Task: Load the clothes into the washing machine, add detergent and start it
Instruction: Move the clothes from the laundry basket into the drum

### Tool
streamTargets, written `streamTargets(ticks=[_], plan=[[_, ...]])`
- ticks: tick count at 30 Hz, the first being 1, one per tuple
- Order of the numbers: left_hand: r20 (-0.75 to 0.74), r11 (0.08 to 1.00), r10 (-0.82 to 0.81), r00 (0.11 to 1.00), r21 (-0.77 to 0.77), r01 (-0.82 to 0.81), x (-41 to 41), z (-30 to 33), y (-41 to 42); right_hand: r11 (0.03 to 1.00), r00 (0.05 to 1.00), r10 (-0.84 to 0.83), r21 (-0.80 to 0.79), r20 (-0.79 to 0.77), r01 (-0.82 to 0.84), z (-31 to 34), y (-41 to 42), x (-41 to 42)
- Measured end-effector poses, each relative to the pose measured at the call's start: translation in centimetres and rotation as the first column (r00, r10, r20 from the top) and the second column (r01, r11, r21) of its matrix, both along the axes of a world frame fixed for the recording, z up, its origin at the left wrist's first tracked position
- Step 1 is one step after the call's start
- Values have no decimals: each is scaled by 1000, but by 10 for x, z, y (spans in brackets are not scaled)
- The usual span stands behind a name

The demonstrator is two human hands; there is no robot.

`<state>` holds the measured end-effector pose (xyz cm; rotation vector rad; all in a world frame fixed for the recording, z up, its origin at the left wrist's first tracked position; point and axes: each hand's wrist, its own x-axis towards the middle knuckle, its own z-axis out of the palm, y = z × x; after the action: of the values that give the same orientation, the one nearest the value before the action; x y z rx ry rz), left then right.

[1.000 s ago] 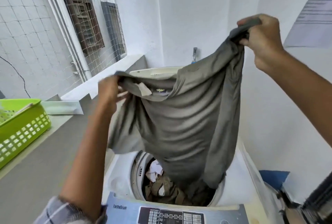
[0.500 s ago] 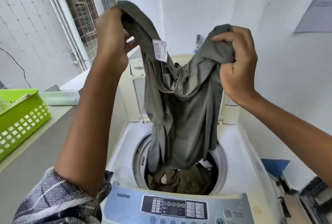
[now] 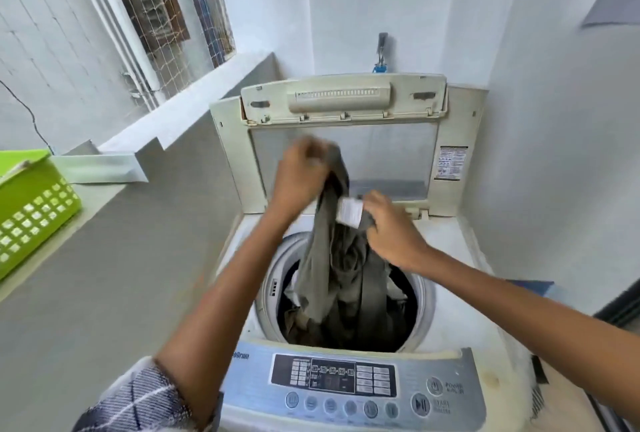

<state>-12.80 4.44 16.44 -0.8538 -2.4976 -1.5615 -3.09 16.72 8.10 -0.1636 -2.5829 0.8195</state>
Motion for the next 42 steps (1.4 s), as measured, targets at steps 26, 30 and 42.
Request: streamTargets(ticks=[26, 30, 42], plan=[[437, 854, -409, 801, -127, 505, 142, -179, 152, 784, 910, -349, -463, 223, 414, -93, 148, 130], [514, 742, -508, 691, -145, 654, 183, -186, 230, 669, 834, -479, -502, 273, 548, -119, 223, 171], [800, 381, -173, 575, -484, 788, 269, -358, 397, 463, 533, -347, -353, 771, 813, -327, 394, 228]])
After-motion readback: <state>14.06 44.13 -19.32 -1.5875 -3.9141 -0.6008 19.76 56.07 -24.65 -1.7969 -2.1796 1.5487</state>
